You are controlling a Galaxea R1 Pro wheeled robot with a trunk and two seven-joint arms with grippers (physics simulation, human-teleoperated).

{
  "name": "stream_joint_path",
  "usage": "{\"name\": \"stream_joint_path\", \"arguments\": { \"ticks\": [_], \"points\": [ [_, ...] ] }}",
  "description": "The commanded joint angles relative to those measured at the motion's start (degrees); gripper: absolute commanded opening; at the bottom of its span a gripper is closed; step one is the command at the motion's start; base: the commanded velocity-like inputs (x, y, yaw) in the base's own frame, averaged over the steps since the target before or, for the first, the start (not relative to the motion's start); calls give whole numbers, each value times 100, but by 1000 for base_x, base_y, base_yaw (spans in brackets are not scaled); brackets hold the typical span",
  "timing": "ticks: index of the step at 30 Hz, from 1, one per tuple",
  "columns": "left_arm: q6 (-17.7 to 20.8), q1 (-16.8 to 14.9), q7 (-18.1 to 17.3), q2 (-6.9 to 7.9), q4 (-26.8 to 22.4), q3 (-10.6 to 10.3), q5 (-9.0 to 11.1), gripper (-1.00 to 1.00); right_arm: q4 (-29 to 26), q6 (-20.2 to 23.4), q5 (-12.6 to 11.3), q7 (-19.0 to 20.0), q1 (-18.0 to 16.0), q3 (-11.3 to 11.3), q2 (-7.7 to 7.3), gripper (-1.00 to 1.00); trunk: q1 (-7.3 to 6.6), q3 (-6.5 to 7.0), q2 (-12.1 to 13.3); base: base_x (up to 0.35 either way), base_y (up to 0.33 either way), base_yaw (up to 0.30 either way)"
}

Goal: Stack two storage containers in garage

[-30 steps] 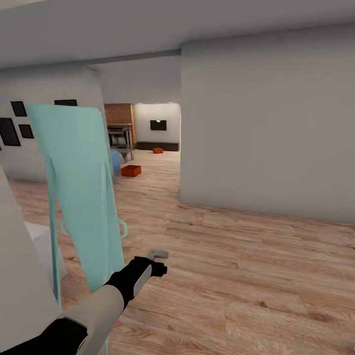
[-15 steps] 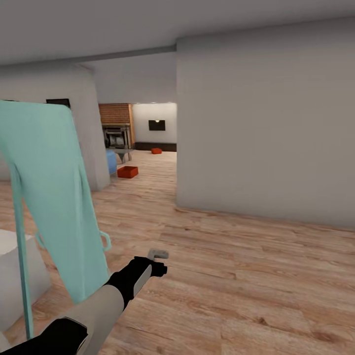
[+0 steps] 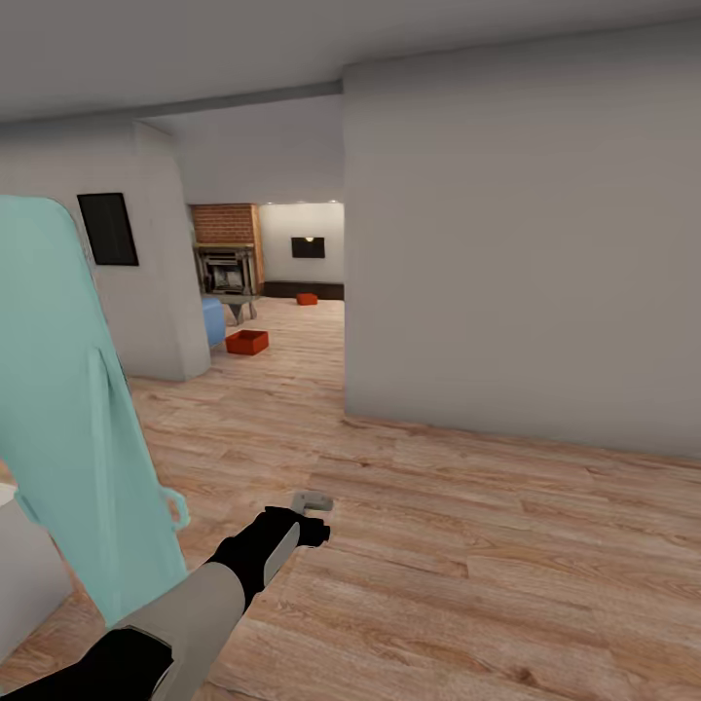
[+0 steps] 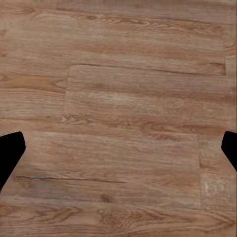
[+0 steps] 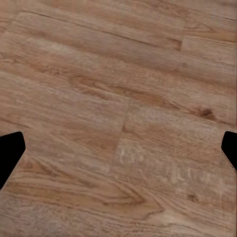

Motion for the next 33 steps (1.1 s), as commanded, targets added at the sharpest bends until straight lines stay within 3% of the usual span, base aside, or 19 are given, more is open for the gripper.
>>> {"name": "stream_joint_path", "arguments": {
  "ticks": [1,33],
  "points": [
    [23,-4,50,0,-6,-30,62,100,3,-7,60,-36,-3,-2,2,100,3,-7,-3,324,-82,0],
    [33,-4,70,0,-6,-30,53,100,3,-6,60,-36,-3,-2,2,100,3,-7,-3,327,-40,0]
  ]
}}
